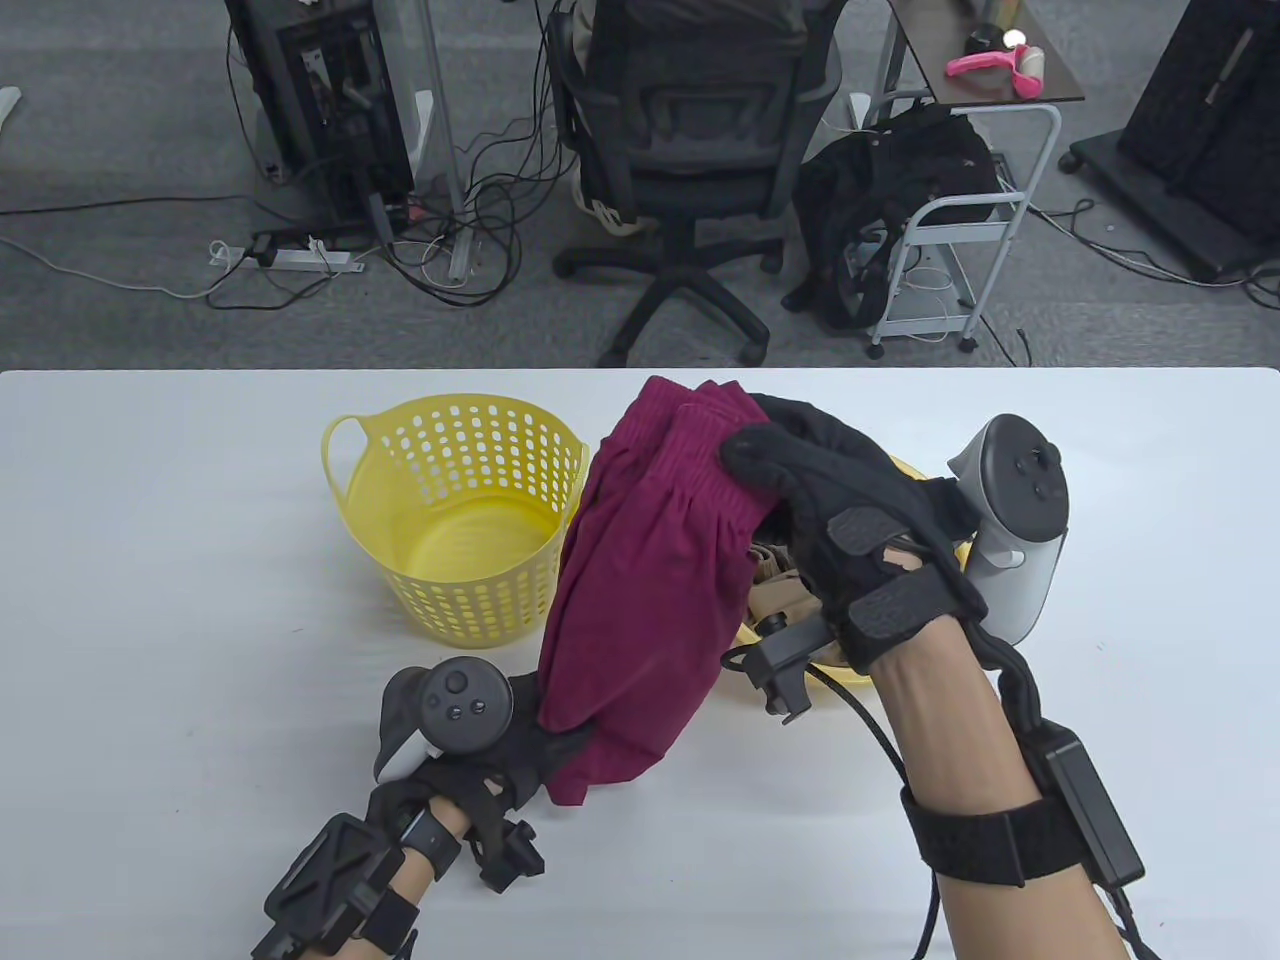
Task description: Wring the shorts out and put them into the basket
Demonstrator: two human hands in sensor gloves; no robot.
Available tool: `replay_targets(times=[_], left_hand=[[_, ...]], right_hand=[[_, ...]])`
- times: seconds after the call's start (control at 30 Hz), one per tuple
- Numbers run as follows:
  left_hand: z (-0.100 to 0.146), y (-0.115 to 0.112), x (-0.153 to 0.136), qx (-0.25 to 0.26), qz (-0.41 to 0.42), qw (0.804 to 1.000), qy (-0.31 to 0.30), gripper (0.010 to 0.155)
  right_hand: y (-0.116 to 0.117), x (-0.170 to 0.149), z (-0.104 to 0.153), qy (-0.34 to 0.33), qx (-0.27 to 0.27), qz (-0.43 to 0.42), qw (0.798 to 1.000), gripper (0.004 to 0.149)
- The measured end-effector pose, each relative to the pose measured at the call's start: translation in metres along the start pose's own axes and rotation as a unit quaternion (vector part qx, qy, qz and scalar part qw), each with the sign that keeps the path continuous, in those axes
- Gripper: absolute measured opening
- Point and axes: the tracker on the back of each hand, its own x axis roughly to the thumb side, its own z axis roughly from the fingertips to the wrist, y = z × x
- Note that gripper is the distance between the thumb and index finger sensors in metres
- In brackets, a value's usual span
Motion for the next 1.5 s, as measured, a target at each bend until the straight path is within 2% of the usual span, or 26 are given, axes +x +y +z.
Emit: replay_targets(times=[0.37,0.7,0.9,1.07,1.3,1.5], left_hand=[[0.009,0.017,-0.003,-0.049,-0.077,0.995,0.035,0.036],[0.023,0.048,0.000,-0.078,-0.152,0.984,0.051,0.038],[0.033,0.074,0.014,-0.051,-0.170,0.983,0.039,0.049],[0.037,0.092,0.029,-0.014,-0.161,0.987,0.023,0.054],[0.038,0.107,0.048,0.049,-0.106,0.993,-0.001,0.059],[0.031,0.111,0.066,0.086,-0.049,0.995,0.022,0.060]], right_hand=[[-0.036,-0.009,0.001,-0.007,-0.080,0.121,0.989,0.066],[-0.054,-0.025,0.010,-0.027,-0.155,0.275,0.948,0.066],[-0.056,-0.036,0.018,-0.047,-0.187,0.358,0.914,0.066],[-0.053,-0.046,0.022,-0.059,-0.194,0.389,0.898,0.066],[-0.041,-0.061,0.028,-0.085,-0.179,0.443,0.874,0.066],[-0.020,-0.072,0.032,-0.112,-0.149,0.477,0.859,0.066]])
